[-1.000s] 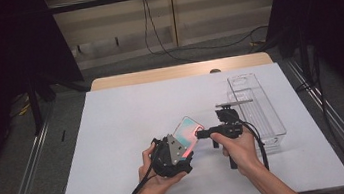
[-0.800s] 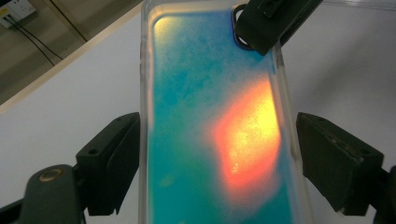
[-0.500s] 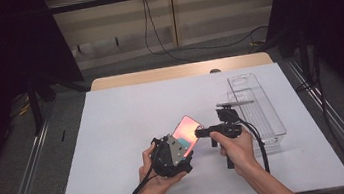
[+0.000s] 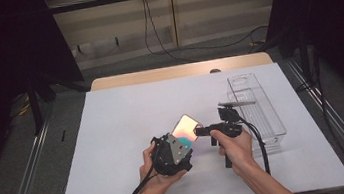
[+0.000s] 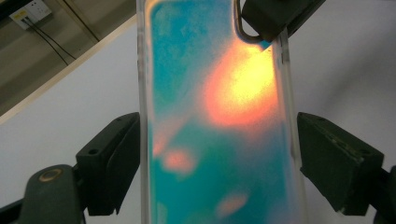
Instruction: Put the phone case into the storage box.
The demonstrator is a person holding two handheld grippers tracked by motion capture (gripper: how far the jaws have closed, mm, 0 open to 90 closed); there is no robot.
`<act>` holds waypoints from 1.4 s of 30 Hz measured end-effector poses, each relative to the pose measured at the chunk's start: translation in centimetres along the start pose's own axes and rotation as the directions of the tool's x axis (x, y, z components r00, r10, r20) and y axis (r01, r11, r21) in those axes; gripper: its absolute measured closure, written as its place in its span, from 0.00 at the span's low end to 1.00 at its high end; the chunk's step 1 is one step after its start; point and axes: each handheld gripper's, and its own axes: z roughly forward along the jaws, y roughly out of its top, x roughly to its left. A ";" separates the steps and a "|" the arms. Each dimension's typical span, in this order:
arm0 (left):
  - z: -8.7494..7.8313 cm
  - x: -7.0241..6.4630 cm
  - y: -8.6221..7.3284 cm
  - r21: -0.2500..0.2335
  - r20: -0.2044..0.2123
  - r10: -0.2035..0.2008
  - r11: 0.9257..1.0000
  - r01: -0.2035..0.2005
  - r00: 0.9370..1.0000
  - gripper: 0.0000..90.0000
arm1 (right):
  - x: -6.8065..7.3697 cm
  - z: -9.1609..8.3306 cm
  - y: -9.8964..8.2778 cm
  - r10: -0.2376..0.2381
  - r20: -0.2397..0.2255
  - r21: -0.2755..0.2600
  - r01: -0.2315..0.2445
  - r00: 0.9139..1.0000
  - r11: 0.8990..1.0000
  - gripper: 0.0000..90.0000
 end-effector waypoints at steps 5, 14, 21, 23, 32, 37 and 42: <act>0.2 0.1 -0.1 -0.005 -0.010 -0.012 1.000 0.012 1.000 0.19 | 0.0 -0.1 0.0 0.011 -0.020 -0.011 -0.011 1.000 1.000 0.91; 0.5 0.4 -0.2 0.000 -0.017 -0.028 1.000 0.028 0.999 0.18 | 0.2 0.1 0.0 0.038 -0.051 -0.027 -0.039 0.998 0.999 0.93; 0.6 0.7 -0.3 0.014 0.010 -0.076 0.997 0.076 0.997 0.18 | 0.2 0.1 0.0 0.049 -0.055 -0.031 -0.051 0.997 0.998 0.93; 0.7 0.9 -0.2 0.013 0.026 -0.086 0.996 0.086 0.996 0.16 | 0.2 0.1 0.0 0.044 -0.052 -0.036 -0.046 0.998 0.998 0.93; 0.4 1.0 0.0 -0.016 0.069 -0.109 0.994 0.111 0.992 0.08 | 0.2 -0.1 0.2 0.037 -0.052 -0.057 -0.040 0.998 0.998 0.94; 0.0 1.0 0.3 -0.035 0.117 -0.160 0.986 0.165 0.980 0.04 | 0.1 -0.2 0.2 0.031 -0.056 -0.063 -0.035 0.998 0.997 0.94; -0.5 1.5 0.4 -0.051 0.138 -0.178 0.981 0.186 0.974 0.04 | 0.0 -0.2 0.3 0.007 -0.048 -0.072 -0.011 0.999 0.997 0.94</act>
